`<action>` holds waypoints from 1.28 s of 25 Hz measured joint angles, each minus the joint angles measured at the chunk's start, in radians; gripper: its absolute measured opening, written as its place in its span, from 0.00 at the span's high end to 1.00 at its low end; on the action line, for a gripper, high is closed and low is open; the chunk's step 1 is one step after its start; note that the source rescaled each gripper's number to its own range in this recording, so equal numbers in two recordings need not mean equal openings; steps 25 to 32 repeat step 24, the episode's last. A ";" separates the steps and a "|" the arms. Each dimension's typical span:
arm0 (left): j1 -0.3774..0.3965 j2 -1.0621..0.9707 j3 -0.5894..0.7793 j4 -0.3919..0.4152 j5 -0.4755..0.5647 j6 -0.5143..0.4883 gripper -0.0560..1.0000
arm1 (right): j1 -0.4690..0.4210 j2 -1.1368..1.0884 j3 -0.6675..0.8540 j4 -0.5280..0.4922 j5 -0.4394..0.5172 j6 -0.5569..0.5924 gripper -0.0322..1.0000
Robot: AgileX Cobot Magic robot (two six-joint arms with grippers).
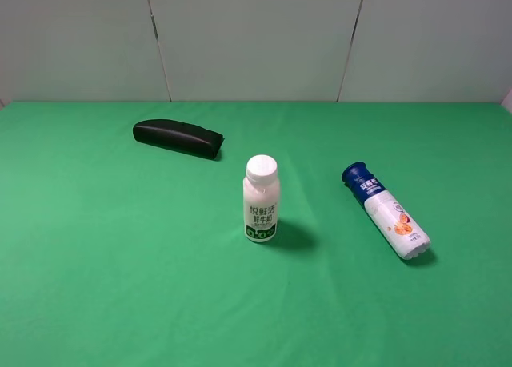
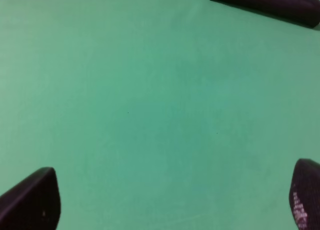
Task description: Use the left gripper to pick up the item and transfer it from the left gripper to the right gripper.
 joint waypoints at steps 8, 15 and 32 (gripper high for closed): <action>0.000 0.000 0.000 0.001 0.000 0.000 0.15 | 0.000 0.000 0.000 0.000 0.000 0.000 0.00; 0.000 0.000 0.000 0.001 0.000 0.000 0.15 | 0.000 0.000 0.000 0.000 0.000 0.000 0.00; 0.000 0.000 0.000 0.001 0.000 0.000 0.15 | 0.000 0.000 0.000 0.000 0.000 0.000 0.00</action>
